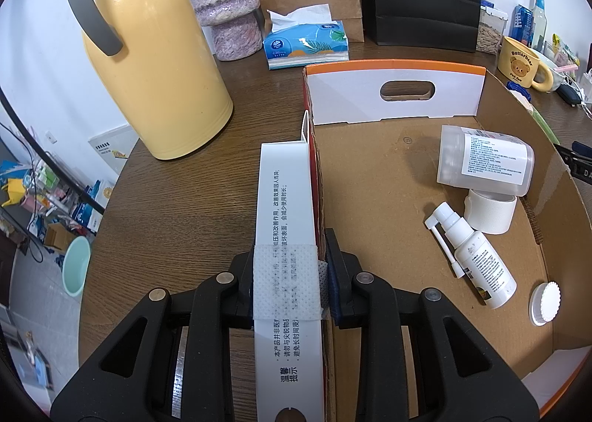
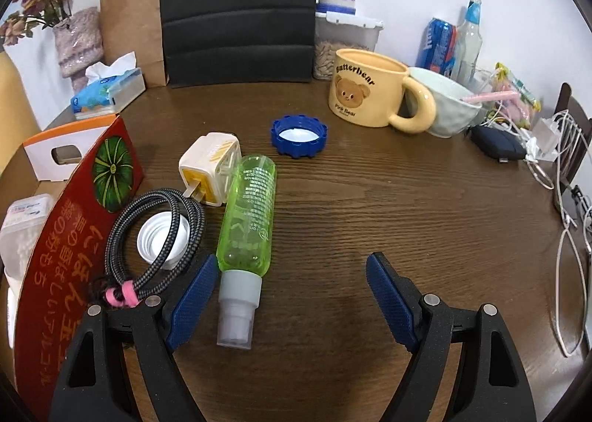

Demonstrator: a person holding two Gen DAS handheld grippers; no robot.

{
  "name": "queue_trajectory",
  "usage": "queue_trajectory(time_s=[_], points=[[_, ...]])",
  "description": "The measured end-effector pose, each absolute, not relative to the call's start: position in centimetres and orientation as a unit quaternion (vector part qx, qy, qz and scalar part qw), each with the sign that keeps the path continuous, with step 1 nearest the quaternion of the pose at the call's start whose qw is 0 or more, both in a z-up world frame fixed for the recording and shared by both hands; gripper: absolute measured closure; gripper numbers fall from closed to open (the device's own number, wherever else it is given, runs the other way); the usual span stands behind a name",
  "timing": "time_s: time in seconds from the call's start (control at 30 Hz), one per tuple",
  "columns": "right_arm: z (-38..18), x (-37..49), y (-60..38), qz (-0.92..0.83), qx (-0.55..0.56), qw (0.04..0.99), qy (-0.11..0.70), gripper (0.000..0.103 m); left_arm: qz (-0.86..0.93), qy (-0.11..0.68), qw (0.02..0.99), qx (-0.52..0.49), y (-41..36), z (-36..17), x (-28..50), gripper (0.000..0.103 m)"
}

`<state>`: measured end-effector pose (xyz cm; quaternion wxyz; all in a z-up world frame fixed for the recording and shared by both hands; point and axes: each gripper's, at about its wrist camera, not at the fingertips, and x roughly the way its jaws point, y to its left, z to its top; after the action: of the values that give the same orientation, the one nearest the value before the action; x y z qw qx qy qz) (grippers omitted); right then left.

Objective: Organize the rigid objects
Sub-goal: 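Grasp the green spray bottle with the right tool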

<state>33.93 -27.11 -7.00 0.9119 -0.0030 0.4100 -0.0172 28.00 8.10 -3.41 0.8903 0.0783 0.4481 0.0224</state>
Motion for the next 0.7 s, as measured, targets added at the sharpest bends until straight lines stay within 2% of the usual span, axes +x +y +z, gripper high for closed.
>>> queue_trajectory(time_s=[0.53,0.57,0.7], points=[[-8.0,37.5,-28.0,-0.005,0.013,0.906,0.423,0.017,0.022,0.448,0.890,0.078,8.1,-3.4,28.0,0.079],[-8.0,37.7,-28.1,0.000,0.017,0.906,0.423,0.019,0.022,0.448,0.890,0.078,8.1,-3.4,28.0,0.079],[-8.1,38.0,-28.1,0.023,0.030,0.904,0.426,0.041,0.022,0.448,0.890,0.078,8.1,-3.4,28.0,0.079]])
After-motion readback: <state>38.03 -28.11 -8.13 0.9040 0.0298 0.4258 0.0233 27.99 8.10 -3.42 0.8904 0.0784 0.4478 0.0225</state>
